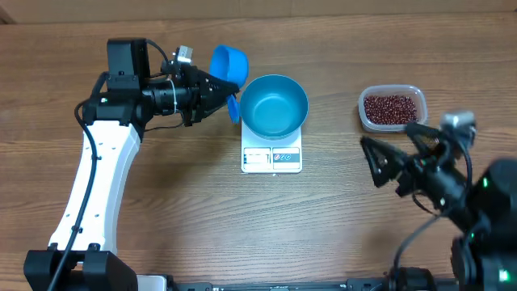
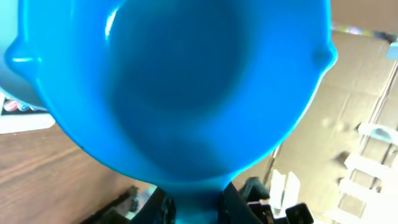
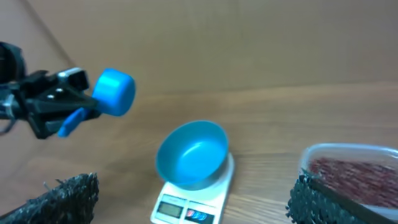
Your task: Scoop item into bowl and weigh 150g on scale
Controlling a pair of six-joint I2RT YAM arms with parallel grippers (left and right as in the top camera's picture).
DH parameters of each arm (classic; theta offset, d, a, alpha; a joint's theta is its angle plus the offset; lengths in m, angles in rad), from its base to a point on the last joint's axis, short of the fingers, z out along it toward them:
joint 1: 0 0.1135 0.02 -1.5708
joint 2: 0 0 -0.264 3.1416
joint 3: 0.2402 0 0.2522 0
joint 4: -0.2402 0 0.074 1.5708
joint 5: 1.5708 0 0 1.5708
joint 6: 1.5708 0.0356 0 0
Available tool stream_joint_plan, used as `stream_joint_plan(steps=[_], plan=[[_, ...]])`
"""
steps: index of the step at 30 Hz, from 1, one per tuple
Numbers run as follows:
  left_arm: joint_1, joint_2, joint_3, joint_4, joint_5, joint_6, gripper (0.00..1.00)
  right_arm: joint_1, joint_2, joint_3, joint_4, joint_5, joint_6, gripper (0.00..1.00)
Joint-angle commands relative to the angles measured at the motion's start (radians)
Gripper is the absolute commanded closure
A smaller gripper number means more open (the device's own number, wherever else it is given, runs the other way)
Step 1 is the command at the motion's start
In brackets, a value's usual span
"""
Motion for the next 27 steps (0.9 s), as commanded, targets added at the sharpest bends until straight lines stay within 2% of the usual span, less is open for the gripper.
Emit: stream_joint_plan(steps=[1, 2, 3, 4, 6, 9, 10, 15, 17, 21, 24, 26, 27], plan=[[-0.040, -0.005, 0.026, 0.034, -0.011, -0.214, 0.96, 0.005, 0.141, 0.065, 0.073, -0.433, 0.009, 0.00], [-0.048, -0.005, 0.026, 0.036, -0.019, -0.244, 0.96, 0.005, 0.161, 0.065, 0.093, -0.450, 0.052, 0.00], [-0.054, -0.005, 0.026, 0.037, -0.024, -0.266, 0.96, 0.005, 0.176, 0.065, 0.097, -0.435, 0.091, 0.06], [-0.074, -0.005, 0.026, 0.039, -0.042, -0.317, 0.96, 0.007, 0.198, 0.065, 0.093, -0.376, 0.136, 0.13], [-0.103, -0.005, 0.026, 0.066, -0.068, -0.356, 0.96, 0.026, 0.213, 0.065, 0.089, -0.254, 0.219, 0.15], [-0.146, -0.005, 0.026, 0.116, -0.137, -0.402, 0.96, 0.086, 0.229, 0.065, 0.087, -0.106, 0.357, 0.39], [-0.158, -0.005, 0.026, 0.124, -0.153, -0.419, 0.96, 0.111, 0.236, 0.065, 0.087, -0.070, 0.379, 0.40], [-0.227, -0.005, 0.026, 0.140, -0.258, -0.456, 0.96, 0.272, 0.306, 0.065, 0.109, 0.047, 0.409, 0.41], [-0.255, -0.005, 0.026, 0.142, -0.296, -0.486, 0.96, 0.349, 0.340, 0.069, 0.144, 0.101, 0.434, 0.44], [-0.270, -0.005, 0.026, 0.172, -0.319, -0.513, 0.96, 0.488, 0.430, 0.160, 0.104, 0.235, 0.434, 0.43], [-0.269, -0.005, 0.026, 0.178, -0.330, -0.518, 0.96, 0.560, 0.509, 0.275, 0.023, 0.326, 0.434, 0.34], [-0.269, -0.005, 0.026, 0.178, -0.334, -0.518, 0.96, 0.589, 0.554, 0.337, -0.010, 0.371, 0.449, 0.32], [-0.269, -0.005, 0.026, 0.178, -0.340, -0.517, 0.96, 0.606, 0.593, 0.370, 0.000, 0.377, 0.452, 0.16]])
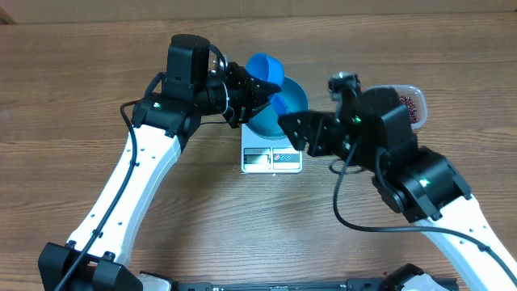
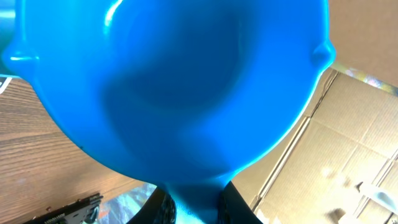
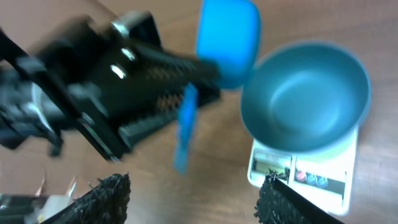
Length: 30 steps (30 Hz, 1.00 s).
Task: Scoop item into bowl and weigh 150g on scale
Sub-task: 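Grasp the blue scoop handle with the right gripper from the left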
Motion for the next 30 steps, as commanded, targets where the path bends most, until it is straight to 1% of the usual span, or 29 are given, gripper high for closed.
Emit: stream_joint_plan(steps=[1, 2, 5, 6, 8, 9, 10, 15, 16, 22, 26, 30], plan=[[0.004, -0.005, 0.024, 0.004, -0.036, -0.017, 0.96, 0.031, 0.048, 0.080, 0.014, 0.097, 0.018, 0.07], [0.004, -0.005, 0.024, 0.004, -0.042, -0.017, 0.96, 0.034, 0.058, 0.079, 0.040, 0.083, 0.018, 0.00], [0.004, -0.005, 0.024, 0.004, -0.041, -0.021, 0.96, 0.033, 0.081, 0.079, 0.100, 0.057, 0.018, 0.00], [0.004, -0.005, 0.024, 0.005, -0.040, -0.029, 0.96, 0.033, 0.092, 0.079, 0.114, 0.057, 0.018, 0.04], [0.005, -0.005, 0.024, 0.006, -0.041, -0.051, 0.96, 0.033, 0.101, 0.079, 0.114, 0.057, 0.023, 0.30], [0.005, -0.005, 0.024, 0.010, -0.041, -0.054, 0.96, 0.035, 0.107, 0.079, 0.112, 0.057, 0.034, 0.35], [0.005, -0.005, 0.024, 0.019, -0.041, -0.054, 0.96, 0.038, 0.113, 0.078, 0.111, 0.057, 0.053, 0.36], [0.005, -0.005, 0.024, 0.026, -0.052, -0.054, 0.96, 0.043, 0.141, 0.078, 0.106, 0.061, 0.088, 0.60], [0.005, -0.005, 0.024, 0.026, -0.052, -0.054, 0.96, 0.043, 0.147, 0.077, 0.100, 0.061, 0.106, 0.62], [0.004, -0.005, 0.024, 0.026, -0.044, -0.062, 0.96, 0.043, 0.176, 0.077, 0.114, 0.061, 0.123, 0.62], [0.003, -0.005, 0.024, 0.027, -0.038, -0.064, 0.96, 0.043, 0.191, 0.077, 0.122, 0.061, 0.124, 0.69], [0.003, -0.005, 0.024, 0.026, -0.037, -0.064, 0.96, 0.043, 0.216, 0.077, 0.130, 0.061, 0.153, 0.69]])
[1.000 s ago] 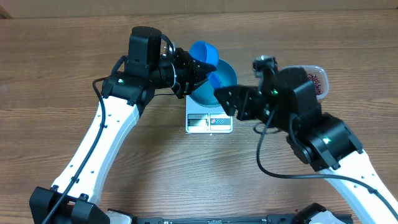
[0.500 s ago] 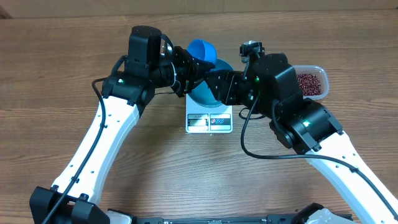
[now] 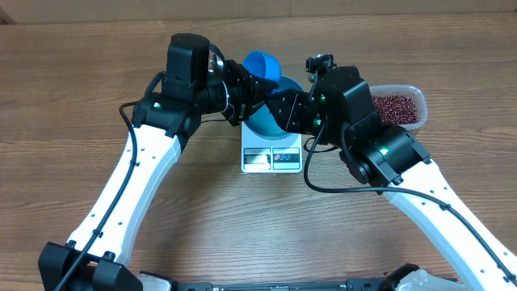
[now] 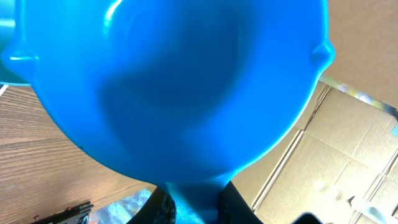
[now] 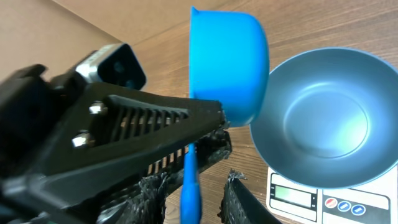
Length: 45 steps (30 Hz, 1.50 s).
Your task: Scoop item into bowl and weigh 150g on scale
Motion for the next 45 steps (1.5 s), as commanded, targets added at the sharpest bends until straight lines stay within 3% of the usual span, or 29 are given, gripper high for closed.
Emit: stream_joint_plan(steps=[1, 6, 8, 16, 19, 21, 24, 25, 28, 29, 31, 33, 40, 45], plan=[[0.003, -0.005, 0.024, 0.007, 0.005, -0.013, 0.96, 0.006, 0.031, 0.022, 0.016, 0.010, 0.024, 0.69], [0.003, -0.005, 0.024, 0.007, 0.013, -0.013, 0.96, 0.006, 0.037, 0.022, 0.031, 0.047, 0.024, 0.73], [0.003, -0.005, 0.024, 0.007, 0.013, -0.013, 0.96, 0.006, 0.037, 0.022, 0.039, 0.063, 0.024, 0.81], [0.003, -0.005, 0.024, 0.007, 0.013, -0.013, 0.96, 0.006, 0.037, 0.022, 0.080, 0.058, 0.024, 0.87], [0.003, -0.005, 0.024, 0.006, 0.013, -0.010, 0.96, 0.006, 0.037, 0.022, 0.080, 0.059, 0.023, 0.96], [0.003, -0.005, 0.024, 0.006, 0.012, -0.009, 0.95, 0.006, 0.037, 0.022, 0.080, 0.060, 0.019, 0.96], [0.003, -0.005, 0.024, 0.006, 0.003, 0.019, 0.84, 0.006, 0.037, 0.022, 0.079, 0.060, -0.034, 0.96], [0.003, -0.005, 0.024, 0.006, -0.006, 0.045, 0.79, 0.006, 0.037, 0.023, 0.075, 0.060, -0.062, 0.96], [0.003, -0.005, 0.024, 0.005, -0.049, 0.188, 0.42, -0.010, 0.037, 0.023, 0.047, 0.063, -0.089, 0.96], [0.004, -0.005, 0.024, 0.002, -0.068, 0.293, 0.26, -0.020, 0.036, 0.024, 0.037, 0.063, -0.098, 0.96], [0.004, -0.005, 0.024, -0.001, -0.087, 0.479, 0.17, -0.041, 0.037, 0.037, -0.003, 0.062, -0.128, 0.96], [0.004, -0.005, 0.024, -0.002, -0.089, 0.681, 0.12, -0.072, 0.037, 0.090, -0.097, 0.058, -0.169, 0.96], [0.004, -0.005, 0.024, -0.004, -0.092, 0.990, 0.04, -0.194, 0.037, 0.404, -0.484, 0.060, -0.323, 0.96], [0.004, -0.005, 0.024, -0.111, -0.228, 1.073, 0.00, -0.330, 0.037, 0.509, -0.700, 0.064, -0.446, 0.97]])
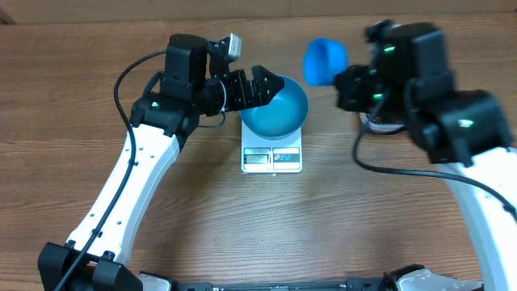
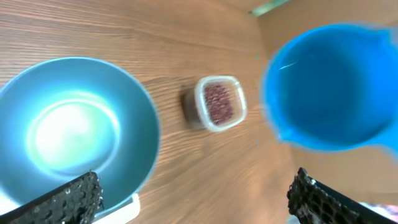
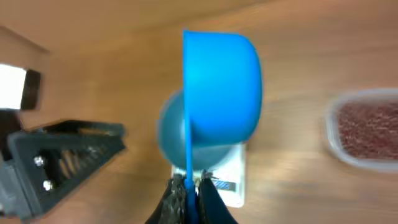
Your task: Scoop item into bowl and weigh 150g on scale
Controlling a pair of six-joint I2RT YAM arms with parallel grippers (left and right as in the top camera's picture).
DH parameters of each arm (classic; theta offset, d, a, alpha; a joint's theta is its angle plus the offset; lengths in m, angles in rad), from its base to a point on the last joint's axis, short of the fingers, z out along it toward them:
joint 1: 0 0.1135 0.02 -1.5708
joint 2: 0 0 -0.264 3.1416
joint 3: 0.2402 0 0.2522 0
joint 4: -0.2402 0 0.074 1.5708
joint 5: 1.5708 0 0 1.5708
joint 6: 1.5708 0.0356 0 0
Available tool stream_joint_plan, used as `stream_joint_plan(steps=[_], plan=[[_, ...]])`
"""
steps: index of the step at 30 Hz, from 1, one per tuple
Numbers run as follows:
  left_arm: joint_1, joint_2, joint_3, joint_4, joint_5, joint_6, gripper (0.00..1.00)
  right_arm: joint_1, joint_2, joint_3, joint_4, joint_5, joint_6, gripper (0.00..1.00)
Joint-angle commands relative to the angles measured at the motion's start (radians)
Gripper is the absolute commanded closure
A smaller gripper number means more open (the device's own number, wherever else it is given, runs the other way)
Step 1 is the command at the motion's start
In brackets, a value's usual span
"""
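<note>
An empty blue bowl (image 1: 275, 107) sits on the white scale (image 1: 271, 158). The blue scoop (image 1: 325, 59) hangs in the air to the right of the bowl, empty, and my right gripper (image 3: 189, 186) is shut on its thin handle (image 3: 188, 149). A clear tub of red beans (image 3: 367, 134) stands right of the scale, partly hidden under the right arm in the overhead view. Beside the bowl's left rim, my left gripper (image 1: 254, 85) is open and holds nothing. In the left wrist view its fingertips (image 2: 68, 199) frame the bowl (image 2: 74, 137), the bean tub (image 2: 219, 102) and the scoop (image 2: 329, 87).
The wooden table (image 1: 202, 218) carries only the scale with its bowl and the bean tub. The left arm (image 1: 121, 186) reaches in from the front left. The right arm (image 1: 452, 113) hangs over the table's right side.
The scoop has passed from my left gripper to my right. The left gripper has opened and stays by the bowl. The right gripper, now shut on the handle, has moved right with the scoop.
My left gripper held the scoop to the left of the bowl while the right arm stood open at the far right. Then both met over the bowl, and the right fingers stood round the handle. Now the right gripper holds the scoop and the left is open.
</note>
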Motion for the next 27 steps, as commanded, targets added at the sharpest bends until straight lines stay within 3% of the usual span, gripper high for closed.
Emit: stream_joint_plan(steps=[1, 8, 12, 15, 21, 27], plan=[[-0.002, -0.006, 0.020, -0.090, -0.146, 0.141, 0.00, -0.121, 0.003, 0.028, -0.098, 0.021, -0.137, 0.96], [-0.002, -0.006, 0.020, -0.184, -0.278, 0.207, 0.00, -0.288, 0.106, 0.027, -0.167, 0.035, -0.402, 0.96], [-0.002, -0.006, 0.020, -0.184, -0.283, 0.244, 0.01, -0.335, 0.163, 0.027, -0.176, 0.035, -0.404, 0.96], [-0.002, -0.006, 0.040, -0.200, -0.294, 0.248, 0.11, -0.338, 0.166, 0.027, -0.172, 0.045, -0.442, 0.96], [-0.005, -0.003, 0.274, -0.435, -0.444, 0.249, 0.14, -0.338, 0.170, 0.027, -0.127, 0.273, -0.457, 0.96], [-0.049, 0.016, 0.401, -0.548, -0.572, 0.287, 0.13, -0.360, 0.214, 0.027, -0.214, 0.309, -0.486, 0.97]])
